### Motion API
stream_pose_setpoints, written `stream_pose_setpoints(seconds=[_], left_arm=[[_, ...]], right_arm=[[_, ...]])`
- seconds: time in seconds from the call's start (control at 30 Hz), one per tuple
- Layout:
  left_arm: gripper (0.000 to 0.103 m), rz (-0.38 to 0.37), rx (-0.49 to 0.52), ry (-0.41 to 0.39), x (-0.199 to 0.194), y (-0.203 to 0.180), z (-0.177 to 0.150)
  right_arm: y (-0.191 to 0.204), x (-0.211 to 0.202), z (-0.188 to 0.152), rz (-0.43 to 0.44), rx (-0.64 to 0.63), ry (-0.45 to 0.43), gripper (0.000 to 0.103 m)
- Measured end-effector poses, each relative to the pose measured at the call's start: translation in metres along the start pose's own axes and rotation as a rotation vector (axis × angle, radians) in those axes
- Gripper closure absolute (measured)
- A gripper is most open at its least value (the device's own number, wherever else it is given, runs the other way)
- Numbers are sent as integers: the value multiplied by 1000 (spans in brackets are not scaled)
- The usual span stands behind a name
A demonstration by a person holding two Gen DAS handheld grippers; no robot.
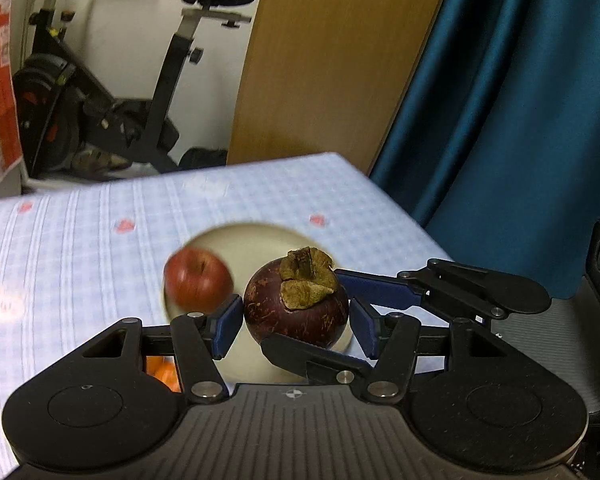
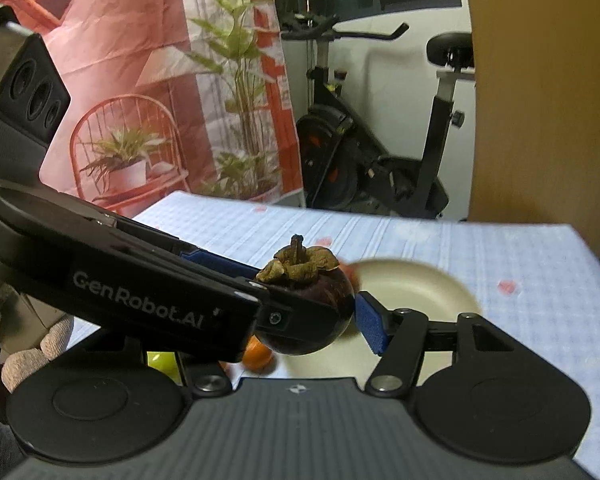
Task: Organize fruits
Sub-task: 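Lower the held mangosteen onto the beige plate beside the red apple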
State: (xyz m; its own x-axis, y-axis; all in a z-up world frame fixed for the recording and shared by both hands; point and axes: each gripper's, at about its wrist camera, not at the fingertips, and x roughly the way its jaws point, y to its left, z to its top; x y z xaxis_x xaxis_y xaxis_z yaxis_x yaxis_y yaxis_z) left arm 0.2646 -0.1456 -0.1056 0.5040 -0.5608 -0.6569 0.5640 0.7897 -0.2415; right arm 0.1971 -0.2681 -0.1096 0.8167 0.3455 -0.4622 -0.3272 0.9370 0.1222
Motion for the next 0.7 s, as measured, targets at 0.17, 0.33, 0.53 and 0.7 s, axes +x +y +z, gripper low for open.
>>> stream_pose_setpoints(seconds=[0.17, 0.33, 0.53, 0.7], left_arm=[[42, -2, 27, -17, 13, -6, 18], [42, -16, 25, 2, 35, 0, 23], [42, -32, -6, 24, 72, 15, 36], [42, -28, -14, 60, 99, 20, 43]], right_arm=[[-14, 5, 12, -19, -8, -27, 40], [-30, 21, 11, -31, -5, -7, 40], [-58, 49, 12, -37, 17, 15, 40], [-79, 70, 9, -45, 35, 38, 40]])
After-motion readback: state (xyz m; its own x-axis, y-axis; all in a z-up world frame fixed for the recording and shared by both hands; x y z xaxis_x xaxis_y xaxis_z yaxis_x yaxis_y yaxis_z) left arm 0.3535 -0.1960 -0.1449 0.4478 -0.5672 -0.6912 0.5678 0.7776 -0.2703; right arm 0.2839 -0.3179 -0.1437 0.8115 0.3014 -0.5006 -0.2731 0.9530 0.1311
